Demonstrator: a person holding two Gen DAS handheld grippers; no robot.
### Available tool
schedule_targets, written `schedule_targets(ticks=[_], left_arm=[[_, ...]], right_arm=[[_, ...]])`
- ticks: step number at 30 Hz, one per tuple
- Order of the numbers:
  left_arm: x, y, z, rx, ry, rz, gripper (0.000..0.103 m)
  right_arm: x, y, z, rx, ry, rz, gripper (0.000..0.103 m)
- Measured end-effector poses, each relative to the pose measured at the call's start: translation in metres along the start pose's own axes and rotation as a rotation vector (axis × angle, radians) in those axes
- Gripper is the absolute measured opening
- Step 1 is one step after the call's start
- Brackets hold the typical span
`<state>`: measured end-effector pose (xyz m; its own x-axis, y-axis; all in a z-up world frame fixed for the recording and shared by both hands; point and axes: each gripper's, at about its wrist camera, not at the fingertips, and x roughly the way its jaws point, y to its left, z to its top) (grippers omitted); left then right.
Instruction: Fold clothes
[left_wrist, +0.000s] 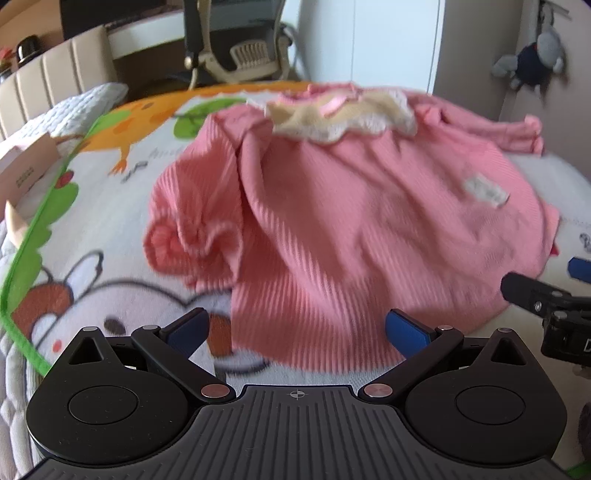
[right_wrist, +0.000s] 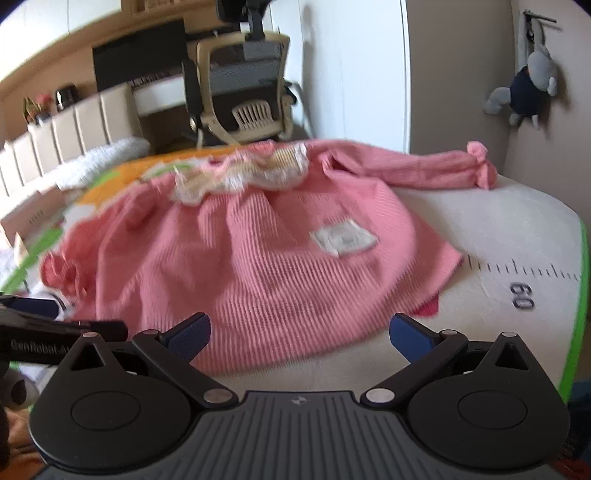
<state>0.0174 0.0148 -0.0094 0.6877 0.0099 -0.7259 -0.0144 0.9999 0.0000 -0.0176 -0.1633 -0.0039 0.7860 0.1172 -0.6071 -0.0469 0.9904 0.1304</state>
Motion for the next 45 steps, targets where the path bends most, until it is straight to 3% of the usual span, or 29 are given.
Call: schedule_targets(ticks=[4, 7, 10, 13, 16, 19, 21, 23, 26, 28, 30, 32, 33, 36, 38, 41, 42, 45], left_arm=[[0.007, 0.034, 0.038, -0.105, -0.074, -0.116, 0.103], [0.021, 0.069, 0.065, -0.245, -0.086, -0.265, 0.103], [0.033, 0.093, 0.082, -0.279, -0.086, -0.391, 0.103], [0.034, 0.103, 0.092, -0.236, -0.096, -0.350, 0.103], [0.031, 0.106, 0.096, -0.139, -0.101, -0.209, 0.103], [0.045, 0.106, 0.094, -0.064, -0.025, -0.199, 0.103], [0.058, 0.102, 0.091, -0.008, 0.028, -0.225, 0.103], [0.066, 0.095, 0.086, 0.073, 0.041, -0.254, 0.103], [0.080, 0.095, 0.080, 0.143, 0.057, -0.306, 0.103], [0.086, 0.101, 0.081, 0.142, 0.071, -0.324, 0.098], [0.088, 0.108, 0.086, 0.127, 0.062, -0.327, 0.073], [0.090, 0.114, 0.090, 0.106, 0.041, -0.333, 0.057], [0.092, 0.116, 0.090, 0.096, 0.034, -0.327, 0.043], [0.096, 0.119, 0.093, 0.103, 0.007, -0.288, 0.024], [0.095, 0.119, 0.101, 0.172, -0.030, -0.216, 0.022], [0.092, 0.126, 0.119, 0.270, -0.105, -0.094, 0.018], [0.091, 0.133, 0.129, 0.274, -0.129, -0.024, 0.012], [0.081, 0.159, 0.148, 0.225, -0.216, 0.145, 0.014]], right_arm=[[0.008, -0.024, 0.018, 0.076, -0.028, 0.087, 0.103], [0.030, -0.054, 0.029, 0.193, 0.028, 0.137, 0.103], [0.047, -0.076, 0.029, 0.292, 0.063, 0.195, 0.103], [0.051, -0.081, 0.034, 0.333, 0.096, 0.217, 0.103], [0.059, -0.079, 0.045, 0.285, 0.180, 0.235, 0.103], [0.067, -0.085, 0.064, 0.299, 0.244, 0.248, 0.103], [0.066, -0.094, 0.082, 0.364, 0.165, 0.224, 0.103], [0.068, -0.100, 0.097, 0.369, 0.032, 0.146, 0.103], [0.090, -0.089, 0.110, 0.227, -0.085, 0.010, 0.103], [0.107, -0.080, 0.114, 0.117, -0.112, -0.045, 0.103], [0.119, -0.077, 0.111, 0.078, -0.070, -0.030, 0.103], [0.130, -0.074, 0.108, 0.039, -0.027, -0.016, 0.103], [0.136, -0.072, 0.106, 0.020, -0.006, -0.009, 0.103], [0.152, -0.067, 0.101, -0.038, 0.057, 0.013, 0.103], [0.156, -0.064, 0.096, -0.060, 0.093, 0.026, 0.103], [0.129, -0.058, 0.075, -0.051, 0.114, 0.031, 0.103], [0.119, -0.053, 0.065, -0.069, 0.119, 0.026, 0.103], [0.086, -0.039, 0.035, -0.138, 0.122, 0.031, 0.103]])
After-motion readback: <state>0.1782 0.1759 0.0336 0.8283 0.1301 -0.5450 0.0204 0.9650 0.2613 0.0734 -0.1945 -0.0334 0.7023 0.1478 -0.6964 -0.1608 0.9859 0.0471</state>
